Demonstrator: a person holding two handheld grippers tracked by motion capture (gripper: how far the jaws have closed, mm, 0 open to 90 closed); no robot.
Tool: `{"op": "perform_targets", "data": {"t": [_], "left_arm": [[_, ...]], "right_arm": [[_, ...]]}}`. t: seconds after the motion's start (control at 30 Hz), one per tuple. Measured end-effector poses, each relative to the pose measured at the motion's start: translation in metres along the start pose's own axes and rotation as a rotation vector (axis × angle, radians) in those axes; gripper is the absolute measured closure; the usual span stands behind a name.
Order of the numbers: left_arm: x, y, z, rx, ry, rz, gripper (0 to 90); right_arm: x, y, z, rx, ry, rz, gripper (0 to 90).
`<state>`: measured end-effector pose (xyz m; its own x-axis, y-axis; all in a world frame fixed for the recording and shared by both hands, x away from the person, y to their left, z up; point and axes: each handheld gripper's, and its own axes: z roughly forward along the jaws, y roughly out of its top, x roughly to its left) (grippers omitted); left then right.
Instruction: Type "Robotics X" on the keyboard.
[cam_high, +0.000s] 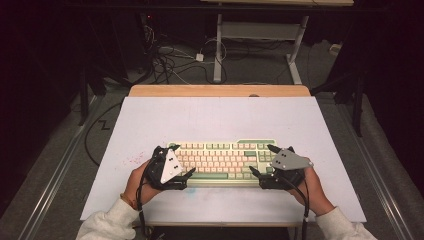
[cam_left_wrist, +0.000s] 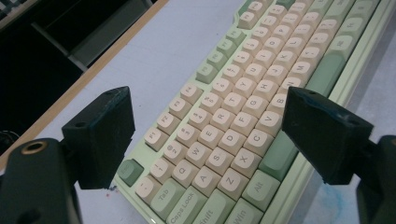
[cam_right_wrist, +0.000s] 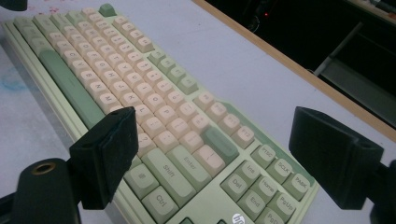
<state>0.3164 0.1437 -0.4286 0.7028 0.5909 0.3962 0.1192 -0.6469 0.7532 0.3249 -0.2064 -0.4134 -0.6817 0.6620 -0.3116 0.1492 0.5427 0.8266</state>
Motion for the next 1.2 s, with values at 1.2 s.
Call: {"op": "perform_targets", "data": {"t": [1.2], "left_arm": [[-0.002,-0.019,-0.027,-0.017,0.047,0.017,16.6]], "right_arm": [[-0.008,-0.016,-0.033,-0.004,-0.041,-0.014,16.2]]}}
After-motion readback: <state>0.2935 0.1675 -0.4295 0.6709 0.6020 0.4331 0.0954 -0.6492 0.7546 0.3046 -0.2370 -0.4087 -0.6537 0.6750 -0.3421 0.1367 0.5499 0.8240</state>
